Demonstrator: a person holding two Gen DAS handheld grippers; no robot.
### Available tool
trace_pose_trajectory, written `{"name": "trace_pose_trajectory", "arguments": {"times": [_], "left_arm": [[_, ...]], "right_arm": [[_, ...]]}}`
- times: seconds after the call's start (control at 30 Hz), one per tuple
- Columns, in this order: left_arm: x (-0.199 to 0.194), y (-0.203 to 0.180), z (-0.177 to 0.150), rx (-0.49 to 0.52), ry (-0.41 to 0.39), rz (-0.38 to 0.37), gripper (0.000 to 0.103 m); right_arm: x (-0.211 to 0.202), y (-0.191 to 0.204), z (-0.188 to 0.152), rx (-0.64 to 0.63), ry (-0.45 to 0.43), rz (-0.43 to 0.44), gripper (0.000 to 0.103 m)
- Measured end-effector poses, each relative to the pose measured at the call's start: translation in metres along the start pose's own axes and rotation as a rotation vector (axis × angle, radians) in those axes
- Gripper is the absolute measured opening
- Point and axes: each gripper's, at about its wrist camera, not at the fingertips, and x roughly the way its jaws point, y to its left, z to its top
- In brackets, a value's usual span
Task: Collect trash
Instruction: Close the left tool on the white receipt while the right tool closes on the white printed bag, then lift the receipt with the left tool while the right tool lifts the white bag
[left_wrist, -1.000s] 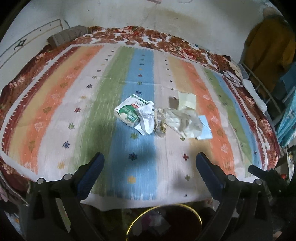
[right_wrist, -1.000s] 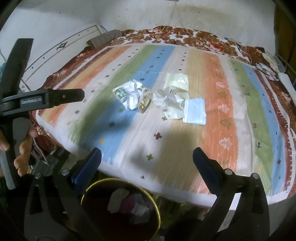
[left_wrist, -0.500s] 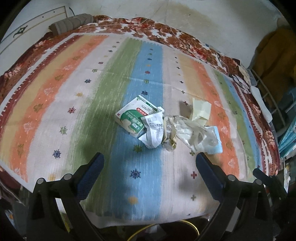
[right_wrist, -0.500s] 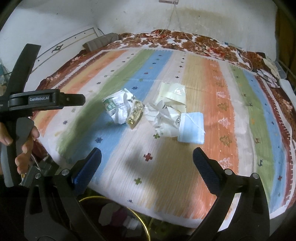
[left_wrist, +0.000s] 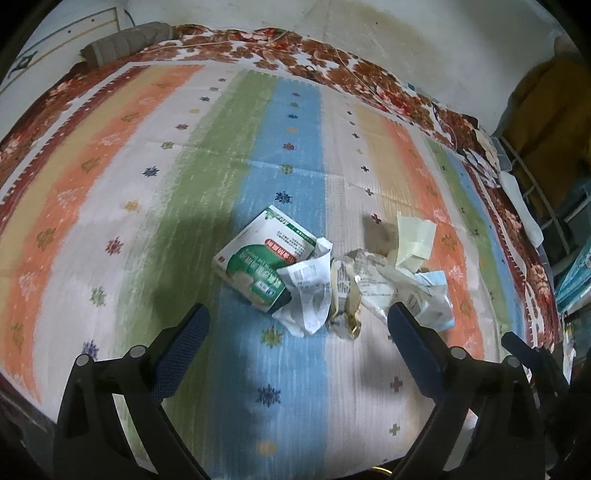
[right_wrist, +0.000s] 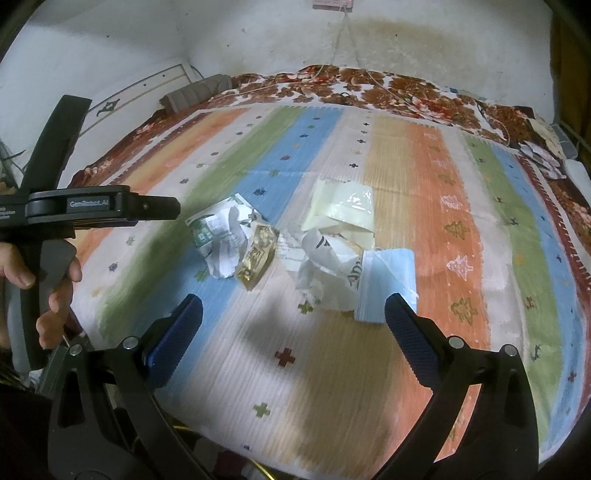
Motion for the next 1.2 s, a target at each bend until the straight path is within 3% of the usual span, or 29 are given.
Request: {"name": "trace_pose_trajectory", "arguments": {"times": [0.43,0.7,0.87,0.97,1.13,1.2], "left_arm": [[0.048,0.0,0.017,0.011,0.064,-0.012,0.079],[0.073,-0.003,0.023,0.014,0.093,-0.03,0.069],[0.085,0.0,0.021,0.011,0.115,-0.036,0.052],[0.085,-0.002,0.02,0.034,0.1,-0.035,0.043],[0.082,-0.005,0.021,0.036,0.09,-0.056,0.026],[0.079,-0.005,0.022,0.027,0.083,-0.062,0.025]], "right_arm": [[0.045,-0.014,0.017,-0.013,0.029,-0.027,0.092],[0.071,-0.02,0.022,-0.022,0.068,-0.024,0.066],[0.082,-0.017,0.021,-0.027,0.092,-0.026,0.051],[0.088,-0.015,0.021,-0.034,0.113,-0.023,0.034],[0.087,-0.012,0.02,-0.044,0.117,-0.043,0.024],[0.085,-0.013,0.021,-0.035,0.115,-0.04,0.022]]}}
